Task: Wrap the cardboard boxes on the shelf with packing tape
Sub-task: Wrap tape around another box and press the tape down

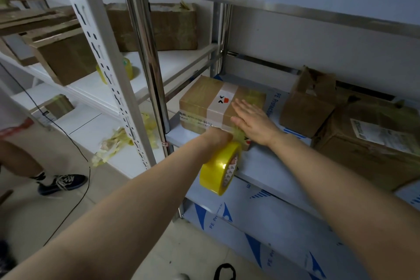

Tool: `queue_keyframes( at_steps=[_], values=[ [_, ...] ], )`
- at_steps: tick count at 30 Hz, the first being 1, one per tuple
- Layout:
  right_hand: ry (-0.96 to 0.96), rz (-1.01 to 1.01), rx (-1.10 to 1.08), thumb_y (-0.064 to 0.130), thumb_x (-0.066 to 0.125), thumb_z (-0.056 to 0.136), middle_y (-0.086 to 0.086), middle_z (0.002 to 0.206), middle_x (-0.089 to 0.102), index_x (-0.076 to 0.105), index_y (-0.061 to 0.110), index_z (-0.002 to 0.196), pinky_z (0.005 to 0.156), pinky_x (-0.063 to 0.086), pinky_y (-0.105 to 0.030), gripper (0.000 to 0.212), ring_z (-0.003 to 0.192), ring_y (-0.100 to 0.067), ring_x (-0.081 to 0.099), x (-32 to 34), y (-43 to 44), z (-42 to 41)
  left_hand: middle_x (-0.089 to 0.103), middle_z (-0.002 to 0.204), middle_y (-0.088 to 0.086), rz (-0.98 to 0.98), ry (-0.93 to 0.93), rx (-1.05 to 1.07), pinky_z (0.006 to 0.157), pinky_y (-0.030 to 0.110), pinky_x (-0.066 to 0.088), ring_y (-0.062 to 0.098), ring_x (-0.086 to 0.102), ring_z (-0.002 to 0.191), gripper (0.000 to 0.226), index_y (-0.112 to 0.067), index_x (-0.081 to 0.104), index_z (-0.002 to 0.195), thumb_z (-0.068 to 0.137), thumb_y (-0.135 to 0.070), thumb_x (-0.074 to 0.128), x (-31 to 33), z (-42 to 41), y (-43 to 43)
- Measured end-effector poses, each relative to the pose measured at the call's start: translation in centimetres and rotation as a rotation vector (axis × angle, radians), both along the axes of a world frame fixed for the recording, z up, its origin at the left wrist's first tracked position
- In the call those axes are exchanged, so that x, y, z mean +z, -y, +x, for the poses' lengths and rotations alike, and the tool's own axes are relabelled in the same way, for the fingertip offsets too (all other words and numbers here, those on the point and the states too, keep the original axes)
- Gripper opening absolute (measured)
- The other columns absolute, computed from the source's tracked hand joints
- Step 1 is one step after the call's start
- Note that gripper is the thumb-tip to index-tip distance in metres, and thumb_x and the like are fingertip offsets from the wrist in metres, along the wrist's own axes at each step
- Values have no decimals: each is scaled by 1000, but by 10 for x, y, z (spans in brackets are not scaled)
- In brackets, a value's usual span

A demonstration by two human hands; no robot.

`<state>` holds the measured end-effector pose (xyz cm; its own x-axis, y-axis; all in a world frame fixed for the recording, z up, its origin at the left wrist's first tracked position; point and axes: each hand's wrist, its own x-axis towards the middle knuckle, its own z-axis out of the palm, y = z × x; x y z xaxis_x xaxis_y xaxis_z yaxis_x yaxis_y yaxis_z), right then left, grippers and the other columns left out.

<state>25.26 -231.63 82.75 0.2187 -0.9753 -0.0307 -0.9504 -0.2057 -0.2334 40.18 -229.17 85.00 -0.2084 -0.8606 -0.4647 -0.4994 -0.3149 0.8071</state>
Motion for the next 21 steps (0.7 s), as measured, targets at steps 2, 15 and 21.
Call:
queue_keyframes(
  at_steps=[2, 15, 21],
  values=[
    [-10, -41, -22, 41, 31, 102, -3, 161, 4, 8, 16, 153, 117, -1, -28, 61, 148, -15, 2, -2, -2, 4, 51, 131, 13, -14, -17, 4, 80, 26, 37, 19, 44, 94, 36, -8, 44, 135, 100, -16, 43, 4, 2, 1],
    [-25, 97, 38, 31, 34, 103, -2, 158, -19, -10, 16, 151, 117, -11, -31, 67, 145, -14, -16, 3, -3, -6, 51, 132, 13, 28, -78, 37, 90, 33, 41, 30, 49, 119, 37, -11, 42, 137, 100, -13, 44, 13, 10, -2],
    [-31, 126, 54, 24, 43, 100, -3, 158, -18, -8, 17, 151, 109, -14, -24, 72, 145, -14, -16, 7, 0, -8, 51, 133, 15, 4, -71, 47, 90, 32, 40, 31, 50, 119, 37, -8, 44, 136, 100, -12, 43, 12, 13, 3]
  ],
)
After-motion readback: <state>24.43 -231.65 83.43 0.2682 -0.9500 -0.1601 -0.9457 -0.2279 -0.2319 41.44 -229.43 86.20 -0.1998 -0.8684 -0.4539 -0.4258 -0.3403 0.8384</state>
